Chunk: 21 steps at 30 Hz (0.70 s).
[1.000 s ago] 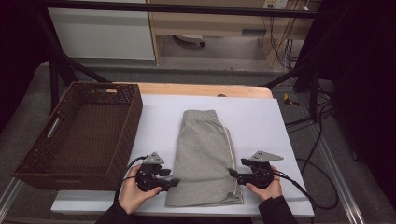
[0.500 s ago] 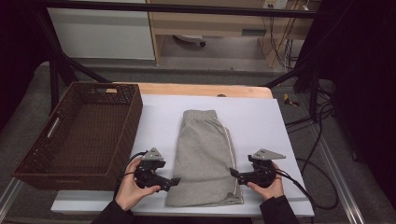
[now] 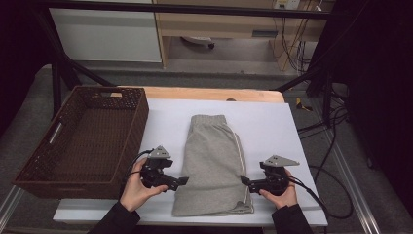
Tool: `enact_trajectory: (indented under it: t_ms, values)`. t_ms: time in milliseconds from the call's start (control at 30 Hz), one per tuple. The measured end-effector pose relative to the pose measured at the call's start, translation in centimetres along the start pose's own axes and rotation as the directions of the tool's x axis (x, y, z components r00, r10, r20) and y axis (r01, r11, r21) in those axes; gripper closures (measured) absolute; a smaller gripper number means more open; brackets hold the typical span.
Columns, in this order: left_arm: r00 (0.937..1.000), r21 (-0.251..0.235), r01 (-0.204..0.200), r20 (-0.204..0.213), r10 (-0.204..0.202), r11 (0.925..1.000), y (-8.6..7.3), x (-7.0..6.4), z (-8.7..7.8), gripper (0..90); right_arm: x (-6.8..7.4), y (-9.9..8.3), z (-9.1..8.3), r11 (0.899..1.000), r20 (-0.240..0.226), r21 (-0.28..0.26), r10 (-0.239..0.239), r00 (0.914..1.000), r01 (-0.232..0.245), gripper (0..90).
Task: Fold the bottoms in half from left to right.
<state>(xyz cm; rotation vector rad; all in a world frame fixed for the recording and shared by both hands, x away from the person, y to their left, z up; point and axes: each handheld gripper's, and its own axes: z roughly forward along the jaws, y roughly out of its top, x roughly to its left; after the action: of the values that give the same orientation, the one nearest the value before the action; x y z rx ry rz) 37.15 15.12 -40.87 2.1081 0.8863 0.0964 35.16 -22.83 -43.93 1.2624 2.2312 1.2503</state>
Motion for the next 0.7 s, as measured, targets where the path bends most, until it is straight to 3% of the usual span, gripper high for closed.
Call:
enact_trajectory:
  t_ms: [267,700]
  values:
    - [1.0,-0.01,0.003,-0.001,-0.003,0.9999,1.3,0.6,0.2,7.2,0.0,0.1,-0.2,1.0,-0.001,-0.013,0.005,1.0,-0.005,3.0]
    - [0.9991,-0.02,0.017,-0.038,-0.018,0.9997,3.7,1.9,1.4,7.1,0.1,0.0,0.0,1.0,-0.001,0.003,0.006,1.0,-0.006,2.6]
